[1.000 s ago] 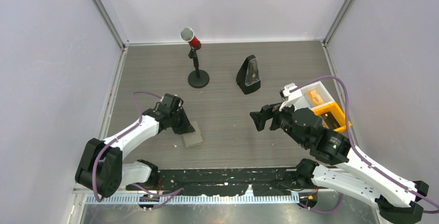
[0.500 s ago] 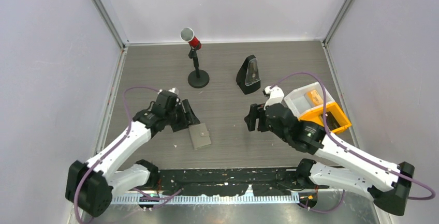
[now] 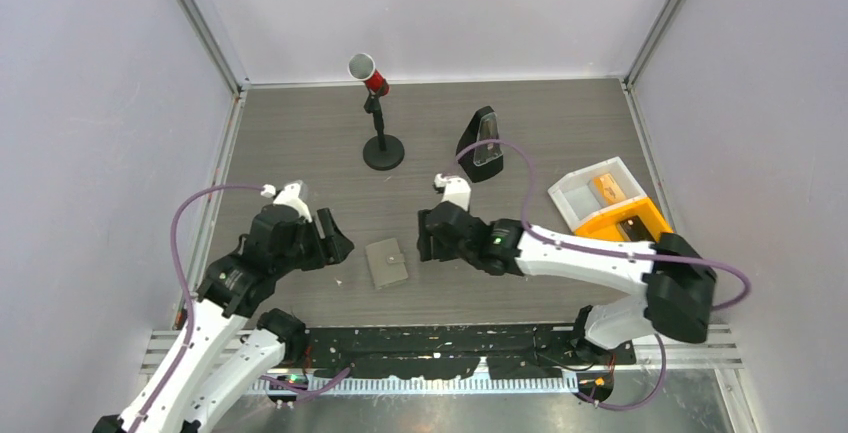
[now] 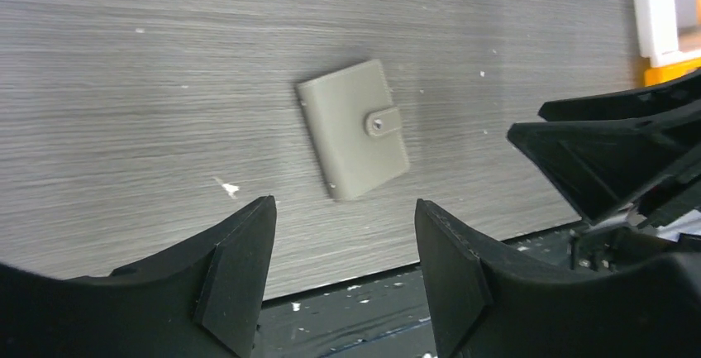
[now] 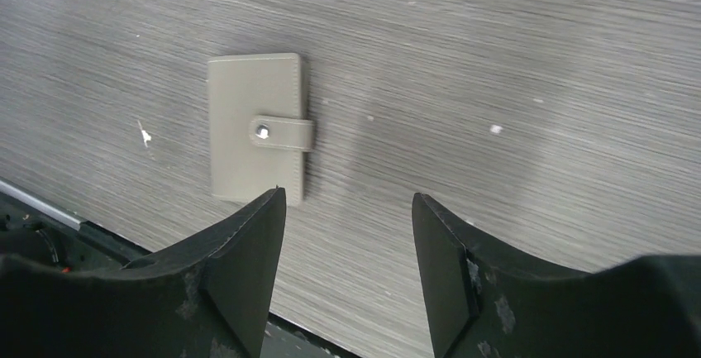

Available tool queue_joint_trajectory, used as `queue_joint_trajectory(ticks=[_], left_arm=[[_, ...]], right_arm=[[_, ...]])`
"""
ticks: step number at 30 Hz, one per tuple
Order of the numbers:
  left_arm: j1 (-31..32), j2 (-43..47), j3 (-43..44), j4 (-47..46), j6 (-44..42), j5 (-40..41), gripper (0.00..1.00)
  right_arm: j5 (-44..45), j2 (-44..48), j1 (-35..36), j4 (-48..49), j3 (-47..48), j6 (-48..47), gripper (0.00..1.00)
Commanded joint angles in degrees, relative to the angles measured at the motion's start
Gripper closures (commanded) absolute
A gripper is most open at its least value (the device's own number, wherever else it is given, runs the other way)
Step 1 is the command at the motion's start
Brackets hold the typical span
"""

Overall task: Take the credit cards out of the card holder
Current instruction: Move the card holder to the center of the board, then open the card holder at the center of the board.

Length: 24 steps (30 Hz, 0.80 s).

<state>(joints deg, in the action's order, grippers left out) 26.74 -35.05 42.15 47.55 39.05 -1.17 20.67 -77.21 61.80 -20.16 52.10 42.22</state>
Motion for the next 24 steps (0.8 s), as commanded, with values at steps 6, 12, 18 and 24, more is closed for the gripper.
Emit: queue_joint_trajectory(ticks=[6,12,18,24], left_arm=[[0.01,6.87,2.13,5.6,-5.9,9.24,0.34],[0.06,8.7,1.72,4.59,-6.4,9.36,0.33],[0.06,8.9,1.7,4.37,-6.85,9.3,0.33],[0.06,9.85,1.27,3.98,-6.51,9.26,0.33]], right_arm=[[1.88,-18.72,3.8,3.19,14.52,6.98,0.35],[0.18,-25.33,4.13,3.11,19.11,7.34,0.35],[1.01,-28.82,4.65,0.66,20.79,7.38,0.32],[0.4,-31.07,5.09,-0.35,21.14,7.24,0.33]])
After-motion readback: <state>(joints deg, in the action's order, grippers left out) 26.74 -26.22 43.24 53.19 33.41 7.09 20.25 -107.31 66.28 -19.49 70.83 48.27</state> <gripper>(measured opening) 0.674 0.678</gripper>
